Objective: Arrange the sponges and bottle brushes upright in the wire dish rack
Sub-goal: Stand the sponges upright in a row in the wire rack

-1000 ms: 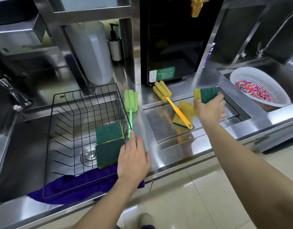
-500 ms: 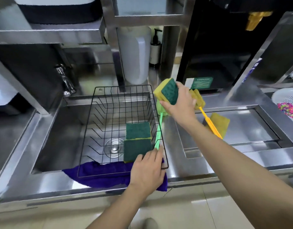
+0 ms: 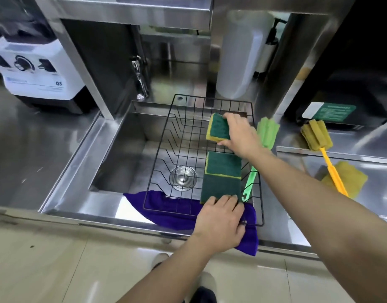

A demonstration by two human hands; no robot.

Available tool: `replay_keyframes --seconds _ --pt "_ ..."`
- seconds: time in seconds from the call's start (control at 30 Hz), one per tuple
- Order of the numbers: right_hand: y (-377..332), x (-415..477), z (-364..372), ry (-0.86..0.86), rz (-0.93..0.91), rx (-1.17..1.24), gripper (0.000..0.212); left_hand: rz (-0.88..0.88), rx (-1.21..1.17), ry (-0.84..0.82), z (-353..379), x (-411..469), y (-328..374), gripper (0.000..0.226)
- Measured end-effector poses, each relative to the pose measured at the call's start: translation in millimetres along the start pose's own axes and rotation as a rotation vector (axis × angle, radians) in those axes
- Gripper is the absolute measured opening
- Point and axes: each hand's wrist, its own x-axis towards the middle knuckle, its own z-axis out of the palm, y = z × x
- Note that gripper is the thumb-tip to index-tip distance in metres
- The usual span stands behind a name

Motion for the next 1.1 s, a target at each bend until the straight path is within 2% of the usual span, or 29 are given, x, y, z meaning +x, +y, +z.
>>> replay_keyframes --seconds 0.17,0.27,0.37,0.43,0.53,0.6,0.7,0.83,0.9,1.0,1.1 --pt "11 4 17 -0.208 -0.003 -0.052 0.076 0.007 0.079 0.018 1 3 2 0.047" --pt "16 6 23 -0.315 -0.028 -0.171 0.066 0.013 0.102 0.029 2 3 3 0.047" --pt "17 10 19 -0.432 -0.023 -0.166 0.062 0.023 0.115 0.030 1 3 3 0.045" --pt "16 12 16 -0.483 -0.014 -0.140 0.052 0.029 0.121 0.032 1 3 2 0.044" --pt "15 12 10 -0.449 -0.008 -0.074 0.030 0.042 0.118 0.038 3 2 2 0.043" --pt "14 10 7 -0.400 -0.027 -0.098 0.024 0.043 0.116 0.033 4 2 2 0.044" --pt "11 4 8 -0.362 -0.047 -0.156 0.029 0.026 0.128 0.022 2 2 2 0.046" --pt "21 -9 4 -0.402 -0.047 -0.127 0.047 0.005 0.093 0.055 1 6 4 0.055" --pt "33 -18 -6 -0.329 -0.054 -0.068 0.046 -0.024 0.033 0.066 -3 8 7 0.067" --pt "59 -39 -23 0.008 0.065 0.061 0.036 0.021 -0.015 0.129 -5 13 14 0.072" --pt "93 -67 -35 0.310 0.247 0.117 0.030 0.055 -0.027 0.158 -5 19 28 0.063"
